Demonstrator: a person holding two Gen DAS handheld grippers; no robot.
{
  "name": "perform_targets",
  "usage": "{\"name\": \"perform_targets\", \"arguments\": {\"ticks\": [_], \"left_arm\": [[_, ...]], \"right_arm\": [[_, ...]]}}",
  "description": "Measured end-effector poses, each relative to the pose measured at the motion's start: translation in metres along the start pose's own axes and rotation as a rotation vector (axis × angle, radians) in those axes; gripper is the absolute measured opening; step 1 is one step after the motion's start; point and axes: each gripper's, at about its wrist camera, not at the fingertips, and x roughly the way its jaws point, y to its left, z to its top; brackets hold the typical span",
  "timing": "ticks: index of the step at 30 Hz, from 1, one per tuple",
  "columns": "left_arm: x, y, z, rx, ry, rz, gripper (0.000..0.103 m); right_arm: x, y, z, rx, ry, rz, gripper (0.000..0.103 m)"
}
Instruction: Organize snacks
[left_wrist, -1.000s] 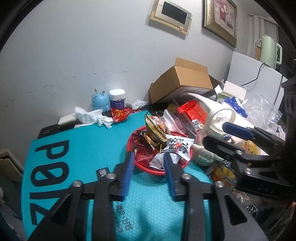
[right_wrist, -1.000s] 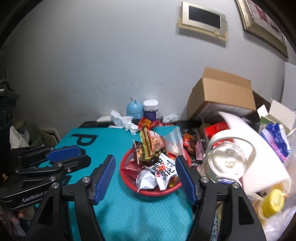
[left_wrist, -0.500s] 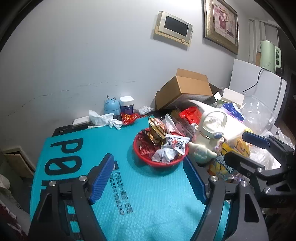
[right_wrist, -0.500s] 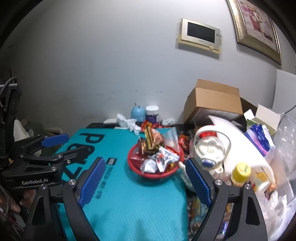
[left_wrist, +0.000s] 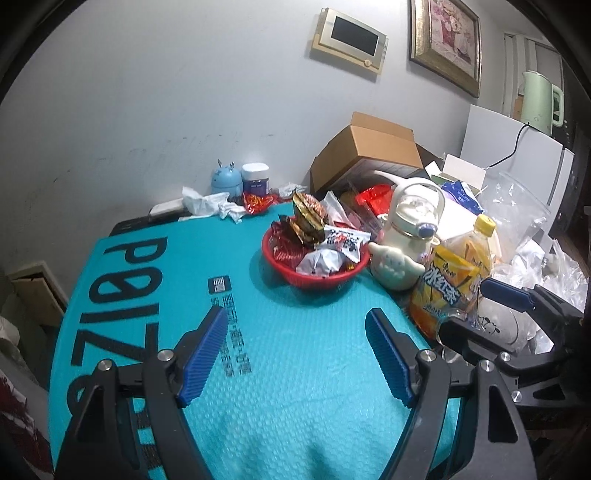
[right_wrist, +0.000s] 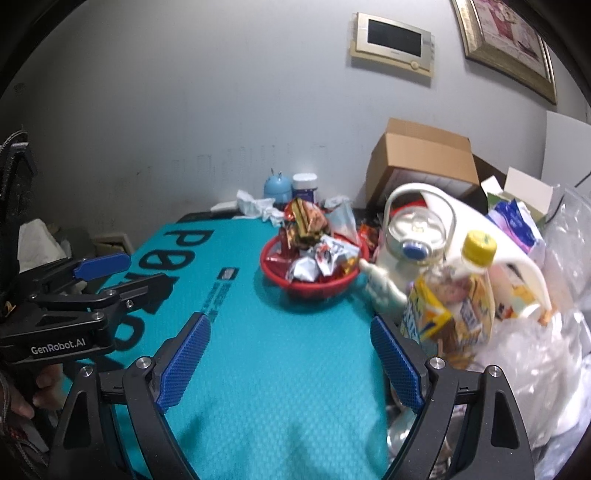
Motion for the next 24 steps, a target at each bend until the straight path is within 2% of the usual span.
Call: {"name": "perform_targets", "arguments": {"ticks": [8,24], "left_arm": [[-0.0013,0.0002,-0.0102,-0.02,0.014,0.009,0.077],[0.0034,-0.0024,-0.0054,-0.018,0.017,0.007,0.077]], "right_arm": [[-0.0033,0.0018,-0.0065,-0.004,0.009,0.002,0.089],[0.0011,0.0025,-0.0064,-0.018,0.028,-0.007,0.089]]}}
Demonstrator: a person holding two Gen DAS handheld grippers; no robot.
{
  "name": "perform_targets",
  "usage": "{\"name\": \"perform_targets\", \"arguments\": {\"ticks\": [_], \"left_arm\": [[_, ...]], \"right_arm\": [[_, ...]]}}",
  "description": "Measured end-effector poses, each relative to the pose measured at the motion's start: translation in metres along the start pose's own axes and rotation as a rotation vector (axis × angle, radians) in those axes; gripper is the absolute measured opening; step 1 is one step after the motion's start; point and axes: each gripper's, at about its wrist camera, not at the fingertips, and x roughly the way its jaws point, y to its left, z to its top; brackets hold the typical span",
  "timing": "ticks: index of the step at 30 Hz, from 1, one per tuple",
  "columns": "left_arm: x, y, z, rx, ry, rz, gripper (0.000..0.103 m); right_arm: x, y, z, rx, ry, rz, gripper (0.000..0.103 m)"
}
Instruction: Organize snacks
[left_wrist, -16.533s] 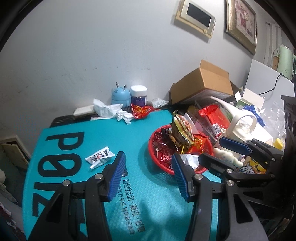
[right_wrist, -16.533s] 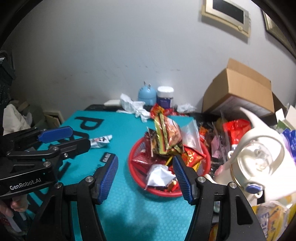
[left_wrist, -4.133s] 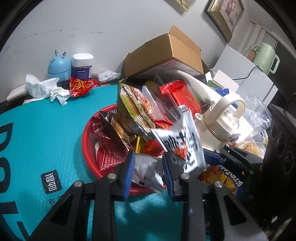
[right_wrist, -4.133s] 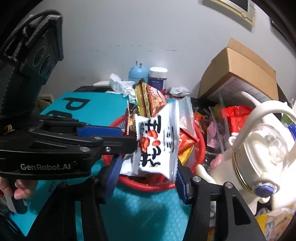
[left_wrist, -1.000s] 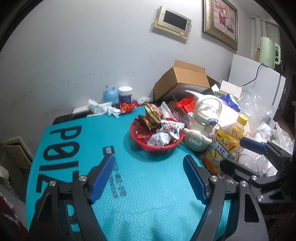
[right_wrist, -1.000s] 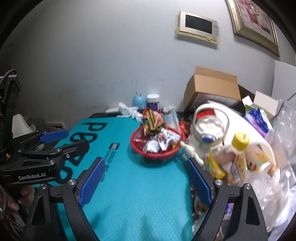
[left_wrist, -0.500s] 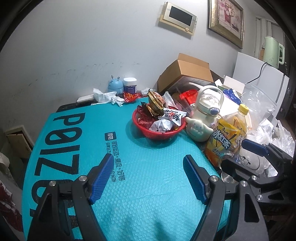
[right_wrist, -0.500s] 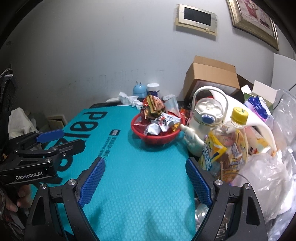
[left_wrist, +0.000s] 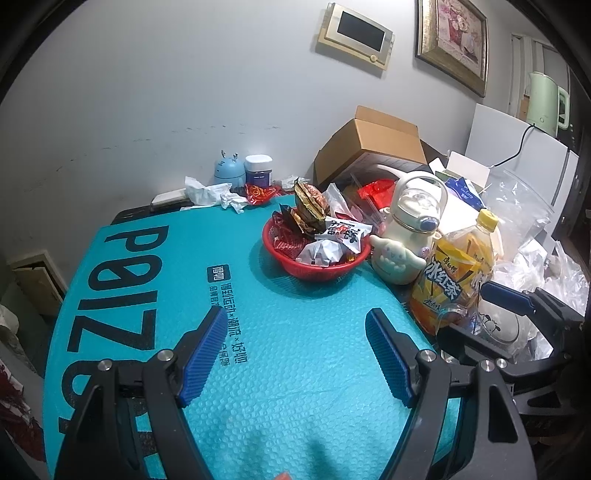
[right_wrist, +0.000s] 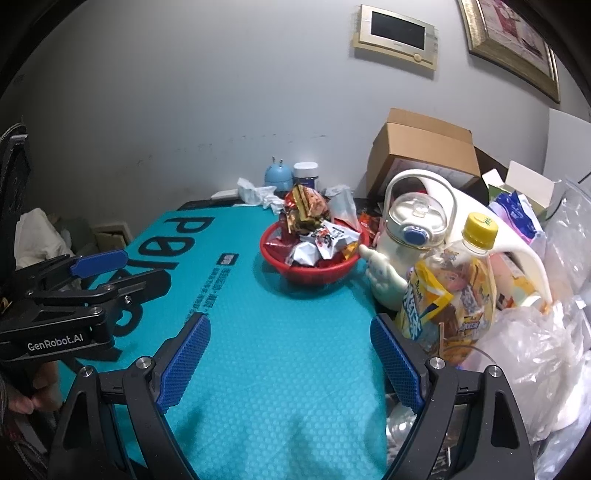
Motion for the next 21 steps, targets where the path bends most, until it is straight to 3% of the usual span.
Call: {"name": "perform_targets", "arguments": {"ticks": [21], "left_arm": [[0.0073,-0.0015,0.0042,0.004,0.014,0.015,0.077]], "right_arm": [[0.0102,-0.008,0.0015,0.003,0.03,-0.014,0.089]]}}
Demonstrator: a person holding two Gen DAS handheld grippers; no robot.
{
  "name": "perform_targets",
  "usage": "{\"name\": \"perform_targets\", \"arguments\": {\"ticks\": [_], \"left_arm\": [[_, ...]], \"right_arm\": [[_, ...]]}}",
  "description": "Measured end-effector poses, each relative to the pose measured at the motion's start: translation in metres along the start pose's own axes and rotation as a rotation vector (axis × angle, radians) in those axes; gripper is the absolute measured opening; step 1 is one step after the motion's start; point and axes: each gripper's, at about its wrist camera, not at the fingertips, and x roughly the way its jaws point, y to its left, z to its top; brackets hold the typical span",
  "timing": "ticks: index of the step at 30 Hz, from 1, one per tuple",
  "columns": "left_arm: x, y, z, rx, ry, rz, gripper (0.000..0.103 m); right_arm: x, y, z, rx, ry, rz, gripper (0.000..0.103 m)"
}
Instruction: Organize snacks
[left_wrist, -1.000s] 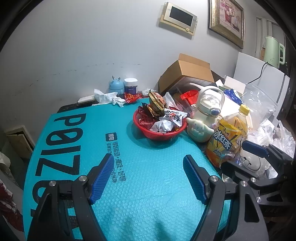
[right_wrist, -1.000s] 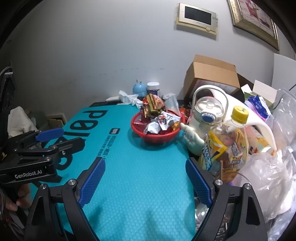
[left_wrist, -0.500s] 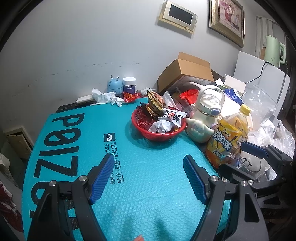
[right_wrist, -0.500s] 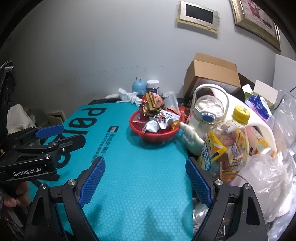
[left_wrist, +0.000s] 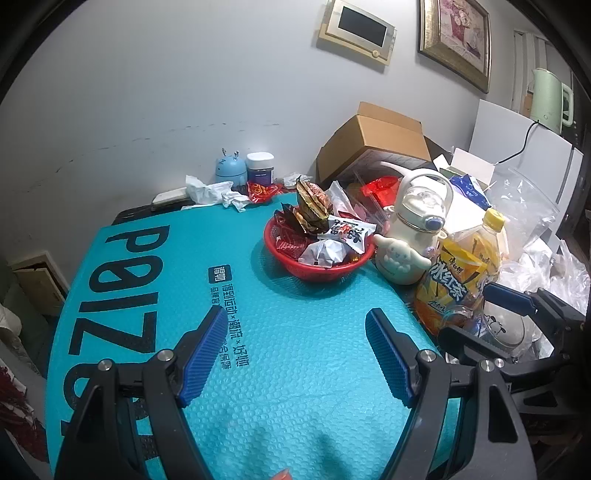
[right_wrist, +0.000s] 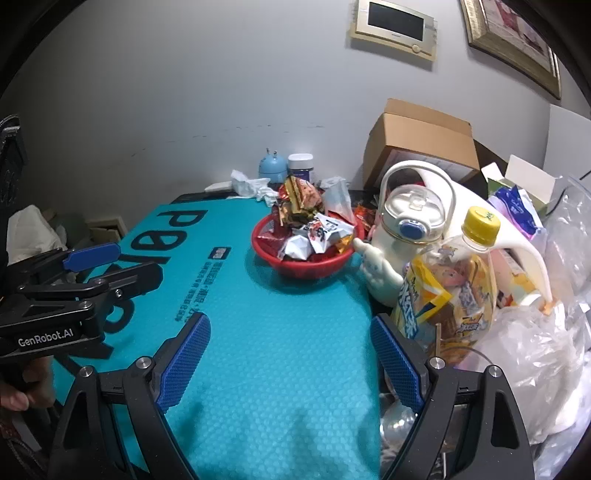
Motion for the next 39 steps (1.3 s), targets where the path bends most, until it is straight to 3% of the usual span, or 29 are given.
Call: {"name": "perform_targets", "arguments": {"ticks": [39], "left_arm": [[0.0041,-0.0002,0.004,0.034,0.003,0.0,0.077]], "right_arm": [[0.0074,-0.0019,0.0027,-0.004,0.028,-0.034,0.089]]}}
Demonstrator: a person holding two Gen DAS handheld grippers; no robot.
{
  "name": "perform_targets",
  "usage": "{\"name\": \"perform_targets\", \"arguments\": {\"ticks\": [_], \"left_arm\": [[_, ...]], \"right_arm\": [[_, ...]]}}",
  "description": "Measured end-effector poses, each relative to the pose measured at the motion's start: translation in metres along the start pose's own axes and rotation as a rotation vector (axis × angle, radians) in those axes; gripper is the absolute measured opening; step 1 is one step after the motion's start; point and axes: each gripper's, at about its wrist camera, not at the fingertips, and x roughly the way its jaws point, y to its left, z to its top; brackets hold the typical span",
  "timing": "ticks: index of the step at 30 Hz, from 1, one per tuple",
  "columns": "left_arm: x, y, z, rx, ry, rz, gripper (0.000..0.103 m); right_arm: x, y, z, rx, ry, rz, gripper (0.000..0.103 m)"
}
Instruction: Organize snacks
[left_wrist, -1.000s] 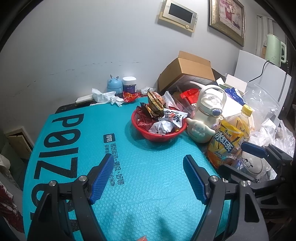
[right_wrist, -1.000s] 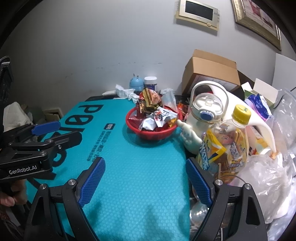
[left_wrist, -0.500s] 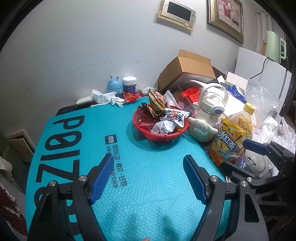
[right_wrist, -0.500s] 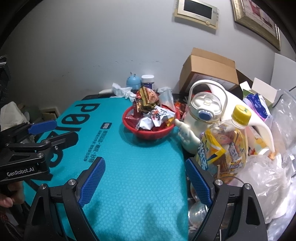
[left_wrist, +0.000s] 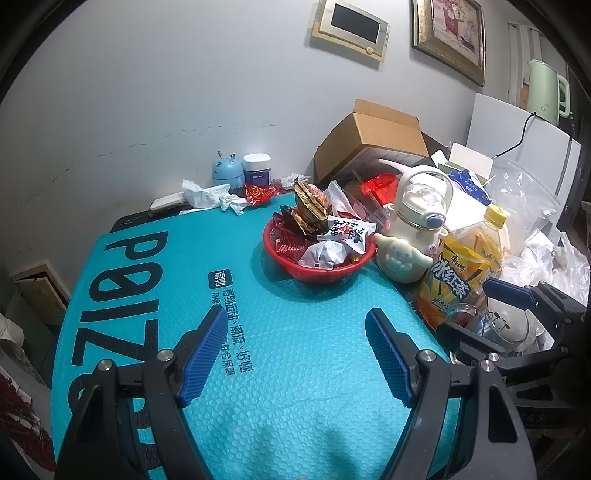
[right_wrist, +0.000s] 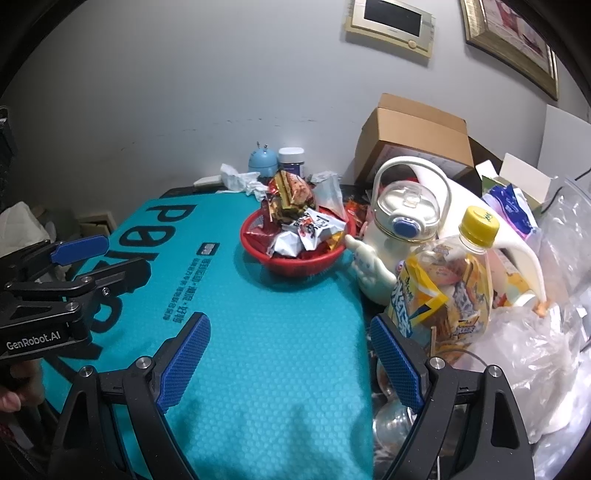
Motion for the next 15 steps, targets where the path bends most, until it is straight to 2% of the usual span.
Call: {"name": "perform_targets", "arguments": {"ticks": [15], "left_arm": [[-0.0001,-0.0004,-0.0036,0.0,0.006,-0.003,0.077]], "right_arm": [[0.0009,0.0011,-0.0048,0.009,0.011,-0.002,0.089]]}}
